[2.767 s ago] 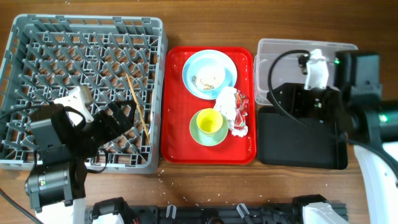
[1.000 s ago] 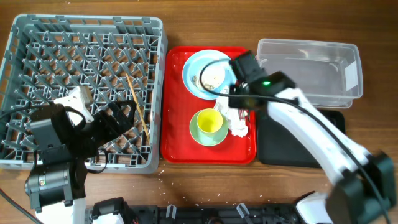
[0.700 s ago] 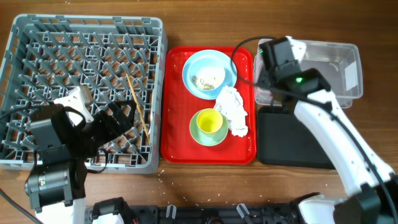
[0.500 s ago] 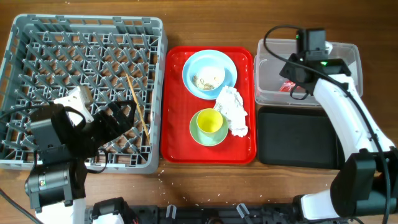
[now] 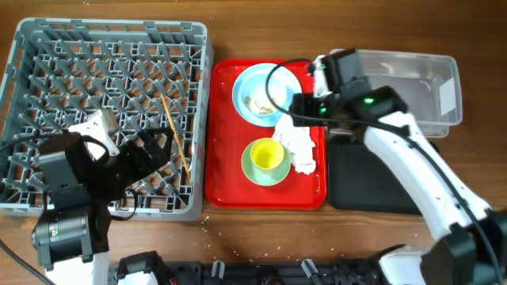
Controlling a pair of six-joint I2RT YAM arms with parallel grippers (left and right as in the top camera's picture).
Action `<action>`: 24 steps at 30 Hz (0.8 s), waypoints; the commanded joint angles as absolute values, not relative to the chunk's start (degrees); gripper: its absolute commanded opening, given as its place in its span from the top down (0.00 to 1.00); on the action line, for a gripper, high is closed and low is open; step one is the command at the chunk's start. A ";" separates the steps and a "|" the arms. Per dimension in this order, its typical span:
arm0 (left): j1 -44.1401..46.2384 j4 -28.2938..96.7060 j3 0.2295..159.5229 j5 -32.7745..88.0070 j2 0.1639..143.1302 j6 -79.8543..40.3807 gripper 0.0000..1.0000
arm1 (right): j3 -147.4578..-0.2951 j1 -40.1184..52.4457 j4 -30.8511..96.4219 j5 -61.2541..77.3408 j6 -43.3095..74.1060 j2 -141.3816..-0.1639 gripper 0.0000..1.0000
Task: Sort waste into correct bins and load items into the dishwasher rack
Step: 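Carry the wrapper and tissue right and drop them into the clear bin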
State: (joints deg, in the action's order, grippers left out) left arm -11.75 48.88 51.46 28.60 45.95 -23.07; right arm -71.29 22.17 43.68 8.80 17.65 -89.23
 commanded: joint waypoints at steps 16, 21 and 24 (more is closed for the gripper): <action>-12.12 48.71 51.48 28.88 45.91 -22.76 0.00 | -71.83 25.82 42.54 5.15 22.22 -112.97 0.96; -12.12 48.71 51.48 28.88 45.91 -22.76 0.00 | -81.01 22.65 51.07 5.98 20.60 -97.32 0.96; -12.12 48.71 51.48 28.88 45.91 -22.76 0.00 | -81.43 17.45 49.78 -1.34 24.45 -84.20 0.96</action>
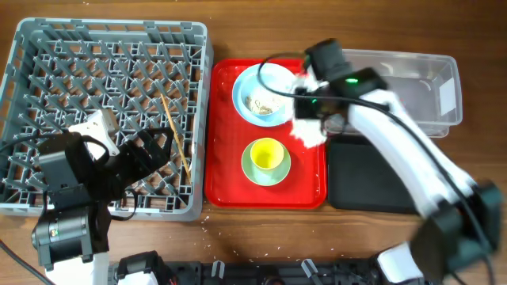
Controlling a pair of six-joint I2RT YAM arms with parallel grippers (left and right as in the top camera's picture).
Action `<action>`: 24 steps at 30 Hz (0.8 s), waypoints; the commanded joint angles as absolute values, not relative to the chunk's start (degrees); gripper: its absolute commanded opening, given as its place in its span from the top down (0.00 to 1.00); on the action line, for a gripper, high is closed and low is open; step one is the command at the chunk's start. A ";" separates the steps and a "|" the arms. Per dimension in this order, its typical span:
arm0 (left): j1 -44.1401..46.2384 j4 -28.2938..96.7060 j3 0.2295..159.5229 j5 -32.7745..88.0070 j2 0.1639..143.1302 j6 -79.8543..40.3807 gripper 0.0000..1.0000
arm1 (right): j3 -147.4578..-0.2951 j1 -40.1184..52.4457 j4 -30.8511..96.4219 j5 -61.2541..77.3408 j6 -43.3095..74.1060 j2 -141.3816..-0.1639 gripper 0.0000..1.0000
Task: Sort waste into correct bins and load items into the dishwasher rack
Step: 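Carry the wrapper and tissue right and drop them into the clear bin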
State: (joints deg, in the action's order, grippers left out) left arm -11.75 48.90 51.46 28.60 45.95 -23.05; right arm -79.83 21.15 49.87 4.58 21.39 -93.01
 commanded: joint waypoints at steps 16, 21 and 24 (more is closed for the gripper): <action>-12.12 48.71 51.48 28.88 45.91 -22.76 0.00 | -80.99 -5.17 48.86 -8.80 24.18 -97.58 0.95; -12.12 48.71 51.48 28.88 45.91 -22.76 0.00 | -80.99 -5.32 48.25 -8.80 24.47 -101.10 0.95; -12.12 48.71 51.48 28.88 45.91 -22.76 0.00 | -80.99 -5.50 48.71 -8.36 31.31 -101.10 0.96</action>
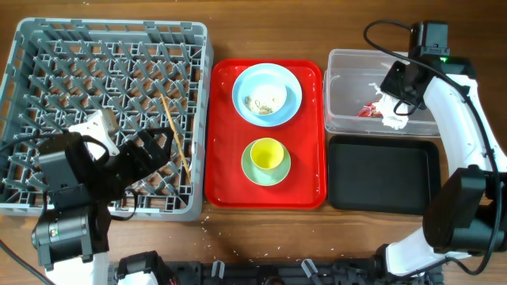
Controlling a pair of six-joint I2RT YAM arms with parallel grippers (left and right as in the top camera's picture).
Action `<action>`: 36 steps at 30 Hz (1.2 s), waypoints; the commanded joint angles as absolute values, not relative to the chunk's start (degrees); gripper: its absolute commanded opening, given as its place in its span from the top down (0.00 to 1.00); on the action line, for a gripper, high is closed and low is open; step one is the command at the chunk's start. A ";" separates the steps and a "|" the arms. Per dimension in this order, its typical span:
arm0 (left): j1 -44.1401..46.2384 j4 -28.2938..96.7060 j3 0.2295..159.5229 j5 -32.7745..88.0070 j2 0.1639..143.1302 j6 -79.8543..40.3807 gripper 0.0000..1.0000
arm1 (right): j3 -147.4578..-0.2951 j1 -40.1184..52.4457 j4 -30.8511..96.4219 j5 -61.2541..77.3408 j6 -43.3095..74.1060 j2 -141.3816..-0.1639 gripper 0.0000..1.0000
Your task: Sort waste into correct bins and load items into the dishwasher rack
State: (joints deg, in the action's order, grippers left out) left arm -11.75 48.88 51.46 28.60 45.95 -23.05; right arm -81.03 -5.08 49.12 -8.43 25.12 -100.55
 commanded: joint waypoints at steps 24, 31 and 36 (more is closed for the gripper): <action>-12.12 48.71 51.48 28.88 45.91 -22.76 0.00 | -80.66 -6.81 49.34 7.99 15.70 -85.21 0.11; -12.12 48.71 51.48 28.88 45.91 -22.76 0.00 | -80.55 11.42 58.28 10.39 7.66 -85.30 0.20; -12.12 48.71 51.48 28.88 45.91 -22.76 0.00 | -80.14 27.05 54.08 9.56 12.29 -85.67 0.18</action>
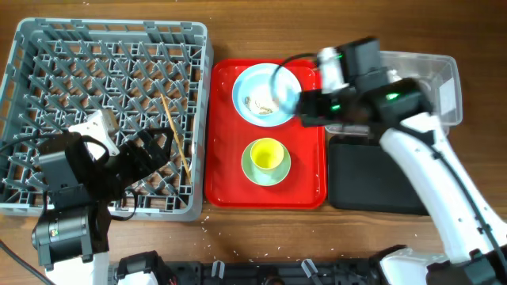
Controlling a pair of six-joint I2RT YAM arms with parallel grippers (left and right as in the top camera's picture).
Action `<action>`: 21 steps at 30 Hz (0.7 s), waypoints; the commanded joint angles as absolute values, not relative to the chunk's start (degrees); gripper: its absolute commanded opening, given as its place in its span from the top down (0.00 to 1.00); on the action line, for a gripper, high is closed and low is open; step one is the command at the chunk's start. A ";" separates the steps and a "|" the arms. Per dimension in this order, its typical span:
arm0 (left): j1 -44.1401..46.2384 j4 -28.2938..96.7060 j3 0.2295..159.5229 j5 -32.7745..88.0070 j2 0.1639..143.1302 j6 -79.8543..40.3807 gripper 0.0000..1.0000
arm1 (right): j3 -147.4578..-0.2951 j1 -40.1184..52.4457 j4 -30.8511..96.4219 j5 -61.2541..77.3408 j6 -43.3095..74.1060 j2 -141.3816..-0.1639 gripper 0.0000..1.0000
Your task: Sort waste into correct bins and load items into the dishwasher rack
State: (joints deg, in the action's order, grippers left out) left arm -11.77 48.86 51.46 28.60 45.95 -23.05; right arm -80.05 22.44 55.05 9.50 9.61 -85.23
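Note:
A red tray [226, 178] holds a light blue plate [257, 89] with food scraps and a yellow-green cup [265, 156] on a matching saucer. My right gripper [296, 105] hovers at the plate's right rim; its jaws are too dark to read. The clear bin [432, 79] at the back right is half hidden by the right arm, and nothing shows in its visible part. The grey dishwasher rack [47, 47] fills the left, with a pair of chopsticks [176, 134] lying on it. My left gripper [154, 152] rests over the rack's front, fingers apart and empty.
A black bin [372, 186] sits in front of the clear bin, right of the tray. The right arm's cable loops over the blue plate. Small crumbs lie on the wooden table near the front edge.
My right arm has moved from over the clear bin, where the white crumpled tissue hung, back left to the blue plate's right rim. No tissue shows now. The left arm is unchanged.
My right gripper was at a crumpled white tissue on the tray's right side. Then the tissue was lifted beside the blue plate, then it was over the clear bin. Now the gripper is back at the plate without it. The left arm stayed on the rack.

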 commanded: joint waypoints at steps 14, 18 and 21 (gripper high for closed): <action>-12.12 48.71 51.48 28.88 45.91 -22.76 0.00 | -80.14 47.40 33.04 9.23 19.73 -96.47 0.36; -12.12 48.71 51.48 28.88 45.91 -22.76 0.00 | -80.14 47.42 14.52 14.55 19.75 -102.52 0.37; -12.12 48.71 51.48 28.88 45.91 -22.76 0.00 | -80.14 47.57 1.98 17.23 21.52 -109.12 0.41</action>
State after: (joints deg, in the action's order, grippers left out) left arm -11.77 48.88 51.46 28.60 46.11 -23.07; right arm -79.94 47.18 6.15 14.00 19.57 -104.55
